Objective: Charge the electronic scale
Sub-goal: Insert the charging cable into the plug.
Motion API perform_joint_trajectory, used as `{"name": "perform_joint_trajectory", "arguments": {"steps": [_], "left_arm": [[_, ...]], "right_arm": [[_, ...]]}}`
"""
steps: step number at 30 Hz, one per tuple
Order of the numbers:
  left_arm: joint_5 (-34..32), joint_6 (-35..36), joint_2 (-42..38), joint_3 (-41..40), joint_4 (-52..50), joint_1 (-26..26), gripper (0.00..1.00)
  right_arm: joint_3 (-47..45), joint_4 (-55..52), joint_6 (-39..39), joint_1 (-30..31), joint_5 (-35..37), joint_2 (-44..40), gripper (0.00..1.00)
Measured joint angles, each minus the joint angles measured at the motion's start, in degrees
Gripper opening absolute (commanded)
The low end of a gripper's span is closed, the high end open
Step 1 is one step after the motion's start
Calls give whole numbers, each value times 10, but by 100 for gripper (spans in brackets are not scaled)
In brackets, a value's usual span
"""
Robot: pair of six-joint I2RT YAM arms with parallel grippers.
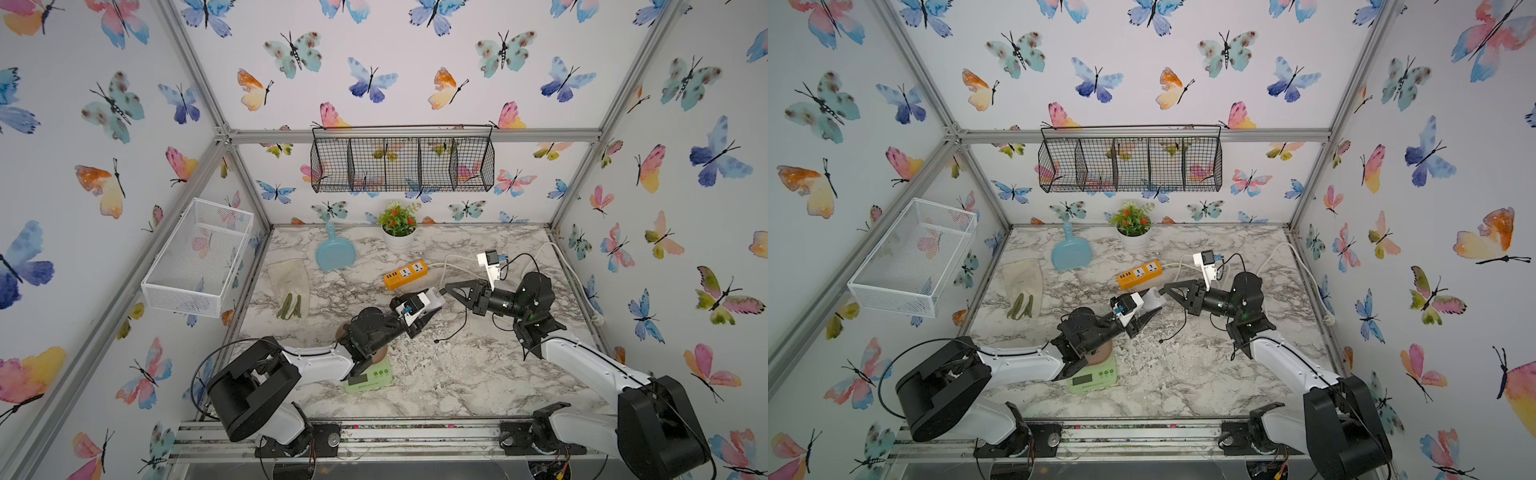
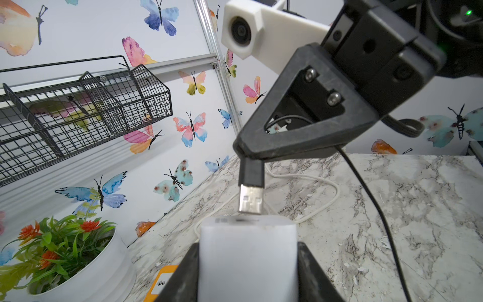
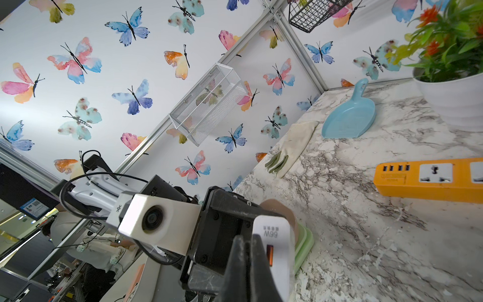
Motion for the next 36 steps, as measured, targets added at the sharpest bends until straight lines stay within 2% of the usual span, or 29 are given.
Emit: {"name": "perform_joint_trajectory", "arguments": {"steps": [11, 23, 36], "left_arm": [[6, -12, 5, 1, 5, 3, 10], [7, -15, 12, 1, 0, 6, 10], [6, -15, 19, 8, -12, 7, 10]], "right_arm": [[0, -42, -64, 0, 33, -1, 2], [10, -70, -93, 15, 46, 0, 2], [39, -149, -139, 27, 78, 0, 2]]}}
